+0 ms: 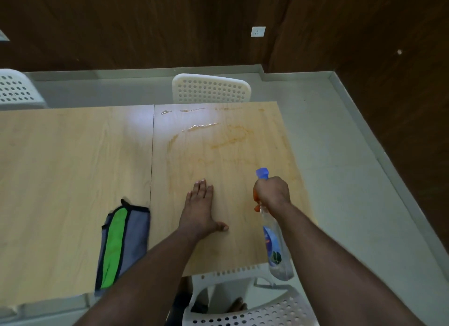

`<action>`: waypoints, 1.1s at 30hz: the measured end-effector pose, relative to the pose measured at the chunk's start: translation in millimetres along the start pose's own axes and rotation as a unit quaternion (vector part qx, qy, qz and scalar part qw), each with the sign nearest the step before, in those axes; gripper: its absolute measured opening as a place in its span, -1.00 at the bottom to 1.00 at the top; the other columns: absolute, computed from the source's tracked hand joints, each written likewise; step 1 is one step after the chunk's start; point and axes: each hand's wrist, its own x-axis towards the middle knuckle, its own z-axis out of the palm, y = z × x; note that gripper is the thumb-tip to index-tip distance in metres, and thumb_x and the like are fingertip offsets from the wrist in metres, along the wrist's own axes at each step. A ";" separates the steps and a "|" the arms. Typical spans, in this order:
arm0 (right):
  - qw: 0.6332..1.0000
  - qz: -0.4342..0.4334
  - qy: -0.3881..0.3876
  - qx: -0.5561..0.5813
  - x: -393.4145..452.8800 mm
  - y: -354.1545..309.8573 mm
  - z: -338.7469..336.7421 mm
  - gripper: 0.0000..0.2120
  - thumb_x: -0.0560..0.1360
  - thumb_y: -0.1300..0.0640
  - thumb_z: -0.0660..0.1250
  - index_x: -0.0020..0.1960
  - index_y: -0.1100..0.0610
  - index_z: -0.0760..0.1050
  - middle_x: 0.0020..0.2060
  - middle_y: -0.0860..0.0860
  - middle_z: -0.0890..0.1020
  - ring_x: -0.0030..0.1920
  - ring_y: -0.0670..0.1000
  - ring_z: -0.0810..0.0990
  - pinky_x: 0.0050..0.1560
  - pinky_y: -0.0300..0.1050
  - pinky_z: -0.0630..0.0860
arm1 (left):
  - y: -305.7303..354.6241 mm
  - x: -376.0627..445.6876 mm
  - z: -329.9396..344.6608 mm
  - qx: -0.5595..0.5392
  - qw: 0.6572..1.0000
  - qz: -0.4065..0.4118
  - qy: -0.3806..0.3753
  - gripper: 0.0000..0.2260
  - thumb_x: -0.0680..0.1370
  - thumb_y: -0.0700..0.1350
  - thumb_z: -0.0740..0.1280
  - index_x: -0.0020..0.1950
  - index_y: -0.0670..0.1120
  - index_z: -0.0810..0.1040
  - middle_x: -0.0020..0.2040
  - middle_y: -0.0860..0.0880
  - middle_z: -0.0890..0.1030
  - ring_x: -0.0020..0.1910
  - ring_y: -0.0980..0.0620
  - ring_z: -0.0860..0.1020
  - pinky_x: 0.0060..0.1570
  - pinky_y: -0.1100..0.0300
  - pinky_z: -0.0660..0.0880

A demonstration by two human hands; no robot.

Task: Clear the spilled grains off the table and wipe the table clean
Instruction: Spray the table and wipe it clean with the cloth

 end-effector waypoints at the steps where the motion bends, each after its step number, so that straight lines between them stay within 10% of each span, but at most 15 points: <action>1: 1.000 -0.002 -0.012 -0.003 -5.7 4.6 3.3 -0.81 0.35 0.33 0.31 -0.06 0.34 0.58 -0.38 0.22 0.69 -0.45 0.18 0.72 -0.13 0.17 0.73 | -0.4 -6.0 3.5 0.000 1.000 -0.003 0.000 0.27 0.35 0.39 0.54 0.73 -0.07 -0.20 0.71 -0.07 -0.29 0.69 -0.07 -0.28 0.67 -0.05 -0.17; 6: 0.992 -0.054 -0.099 -0.053 -39.7 15.1 29.6 -0.86 0.38 0.29 0.31 -0.16 0.29 0.63 -0.37 0.16 0.71 -0.43 0.12 0.72 -0.30 -0.05 0.65 | -6.5 -28.4 15.8 -0.019 0.999 -0.021 0.019 0.30 0.33 0.38 0.56 0.72 -0.06 -0.22 0.71 -0.06 -0.29 0.69 -0.06 -0.29 0.66 -0.04 -0.17; 16: 0.990 -0.069 -0.106 -0.060 -61.8 55.1 34.9 -0.83 0.35 0.24 0.28 -0.13 0.23 0.62 -0.32 0.14 0.71 -0.41 0.12 0.73 -0.14 0.16 0.74 | 6.2 -52.9 38.9 -0.025 0.998 -0.044 0.031 0.35 0.30 0.42 0.56 0.71 -0.06 -0.28 0.71 -0.08 -0.29 0.69 -0.07 -0.29 0.67 -0.08 -0.17; 33: 0.995 -0.019 0.062 0.070 -41.6 116.6 -44.1 -0.86 0.42 0.25 0.26 -0.20 0.24 0.60 -0.37 0.12 0.69 -0.45 0.11 0.71 -0.20 0.08 0.70 | 66.7 -61.2 59.9 0.024 1.000 0.007 -0.014 0.20 0.40 0.33 0.53 0.72 -0.05 -0.19 0.72 -0.06 -0.26 0.69 -0.07 -0.26 0.67 -0.11 -0.14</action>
